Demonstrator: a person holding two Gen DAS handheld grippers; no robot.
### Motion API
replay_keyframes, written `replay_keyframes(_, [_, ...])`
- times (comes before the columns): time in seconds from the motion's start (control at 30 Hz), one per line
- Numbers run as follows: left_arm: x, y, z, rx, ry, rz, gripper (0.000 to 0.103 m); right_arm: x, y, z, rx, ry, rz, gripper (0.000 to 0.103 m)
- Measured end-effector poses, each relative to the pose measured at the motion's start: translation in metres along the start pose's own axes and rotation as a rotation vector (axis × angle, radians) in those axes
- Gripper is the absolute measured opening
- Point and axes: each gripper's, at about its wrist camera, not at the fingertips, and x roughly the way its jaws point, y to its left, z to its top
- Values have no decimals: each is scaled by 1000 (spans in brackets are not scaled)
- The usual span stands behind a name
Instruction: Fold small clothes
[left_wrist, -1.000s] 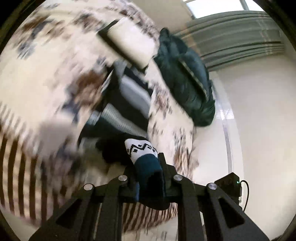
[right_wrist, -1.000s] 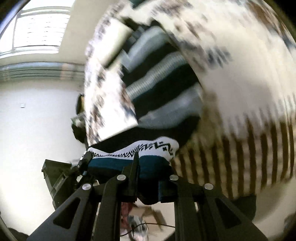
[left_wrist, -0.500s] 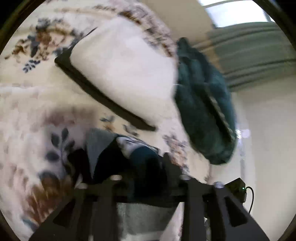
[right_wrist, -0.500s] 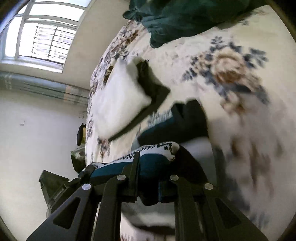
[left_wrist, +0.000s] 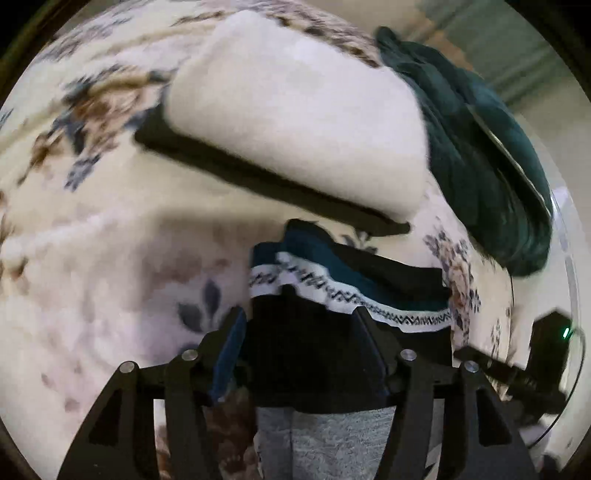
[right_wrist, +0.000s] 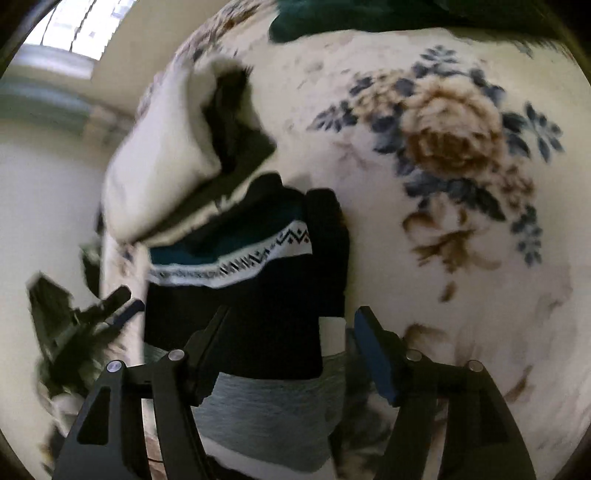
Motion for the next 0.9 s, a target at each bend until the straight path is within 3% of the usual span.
replay_keyframes(0.03, [0, -3, -1, 21, -13, 0, 53, 0, 4, 1, -18, -17, -7, 65])
replay_keyframes(0.1, [4, -6, -1, 44, -25, -19, 5, 3, 12, 5, -53, -42, -37, 51])
replay_keyframes(0.17, [14, -5, 9, 45, -15, -10, 4, 15, 16, 11, -65, -18, -62, 18])
replay_keyframes(0.23, [18, -3, 13, 35, -11, -18, 4, 29, 13, 17, -50, 5, -65, 11])
replay_keyframes(0.33, [19, -4, 19, 8, -1, -43, 11, 27, 16, 22, -62, -5, -129, 11])
replay_keyframes(0.37, [22, -3, 22, 1, 11, -45, 26, 28, 16, 25, -60, 0, -143, 17])
replay_keyframes(0.4, [27, -1, 23, -3, 19, -56, 28, 32, 14, 28, -53, 23, -144, 24])
replay_keyframes(0.47, [36, 0, 25, -1, 27, -52, 23, 38, 10, 32, -32, 33, -103, 27])
replay_keyframes(0.5, [37, 0, 25, 0, 16, -41, 4, 39, 9, 33, -24, 24, -89, 24])
replay_keyframes(0.53, [33, -3, 25, 11, -4, -50, 3, 37, 9, 33, -18, 8, -99, 5])
replay_keyframes(0.7, [2, -22, 32, 77, -121, -63, 3, -5, 19, 24, -41, -147, -77, 5])
replay_keyframes(0.8, [23, -15, 46, 66, -80, -39, 3, -9, 17, 29, -41, -198, -116, 5])
replay_keyframes(0.87, [49, -4, 53, 59, 20, -2, 5, 6, 13, 37, -32, -157, -125, 5])
replay_keyframes(0.9, [56, 3, 54, 27, 64, 1, 7, 21, 6, 42, -19, -91, -141, 5])
